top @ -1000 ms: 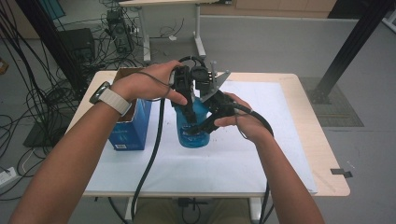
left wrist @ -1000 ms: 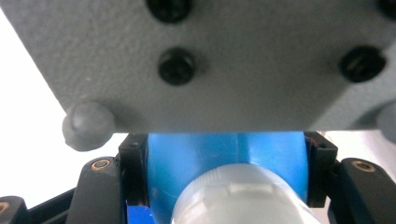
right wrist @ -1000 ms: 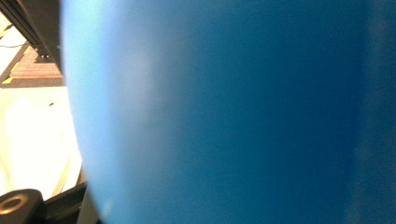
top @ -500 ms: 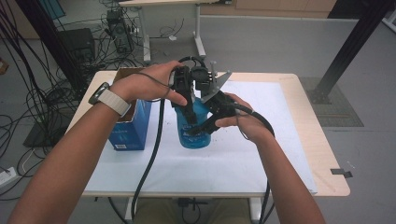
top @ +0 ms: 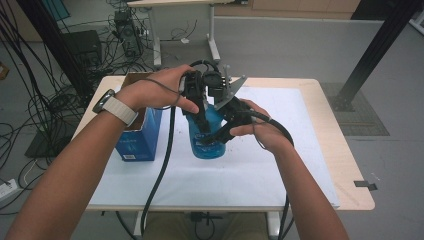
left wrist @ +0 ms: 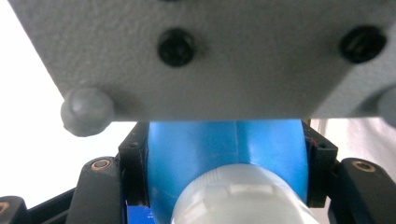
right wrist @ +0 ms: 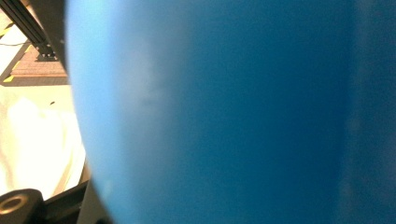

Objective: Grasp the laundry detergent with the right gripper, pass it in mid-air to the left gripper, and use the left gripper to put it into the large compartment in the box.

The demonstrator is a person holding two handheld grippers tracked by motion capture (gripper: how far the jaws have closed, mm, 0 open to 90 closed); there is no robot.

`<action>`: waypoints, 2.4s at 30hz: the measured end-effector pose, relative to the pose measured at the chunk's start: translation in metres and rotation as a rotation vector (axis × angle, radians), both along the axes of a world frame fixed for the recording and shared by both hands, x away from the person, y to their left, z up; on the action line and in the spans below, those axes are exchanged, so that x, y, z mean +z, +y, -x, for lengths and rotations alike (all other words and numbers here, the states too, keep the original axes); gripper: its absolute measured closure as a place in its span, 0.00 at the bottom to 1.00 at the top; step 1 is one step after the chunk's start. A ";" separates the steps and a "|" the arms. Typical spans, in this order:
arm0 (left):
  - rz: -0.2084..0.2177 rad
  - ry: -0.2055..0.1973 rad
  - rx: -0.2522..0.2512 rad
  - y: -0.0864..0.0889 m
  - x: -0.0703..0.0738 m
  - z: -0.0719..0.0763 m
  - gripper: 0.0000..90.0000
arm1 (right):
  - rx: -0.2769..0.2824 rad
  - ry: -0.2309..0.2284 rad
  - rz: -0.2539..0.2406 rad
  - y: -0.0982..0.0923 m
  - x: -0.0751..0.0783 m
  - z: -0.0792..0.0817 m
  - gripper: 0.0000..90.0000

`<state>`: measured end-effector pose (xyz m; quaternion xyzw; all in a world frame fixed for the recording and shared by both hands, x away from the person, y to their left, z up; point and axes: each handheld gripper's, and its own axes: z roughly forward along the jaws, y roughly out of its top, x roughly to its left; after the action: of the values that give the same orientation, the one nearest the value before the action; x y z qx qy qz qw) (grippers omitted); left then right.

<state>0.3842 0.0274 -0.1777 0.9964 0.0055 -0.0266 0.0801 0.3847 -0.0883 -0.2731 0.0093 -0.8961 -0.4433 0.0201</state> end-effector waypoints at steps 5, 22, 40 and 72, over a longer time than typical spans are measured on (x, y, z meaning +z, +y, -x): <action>0.002 -0.003 0.001 0.000 0.000 0.001 0.42 | -0.002 0.004 0.005 0.000 0.001 0.001 0.48; 0.009 -0.005 0.004 0.003 0.001 0.002 0.42 | 0.011 -0.022 0.004 0.002 0.002 0.000 0.48; 0.013 -0.012 0.006 0.001 0.000 0.002 0.42 | 0.012 -0.025 0.006 0.000 0.001 0.000 0.48; 0.021 -0.024 0.010 0.000 0.004 0.001 0.42 | 0.011 -0.033 0.006 -0.001 0.006 -0.001 0.48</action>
<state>0.3827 0.0278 -0.1733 0.9957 0.0094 -0.0144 0.0906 0.3862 -0.0895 -0.2674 0.0214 -0.8977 -0.4401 0.0080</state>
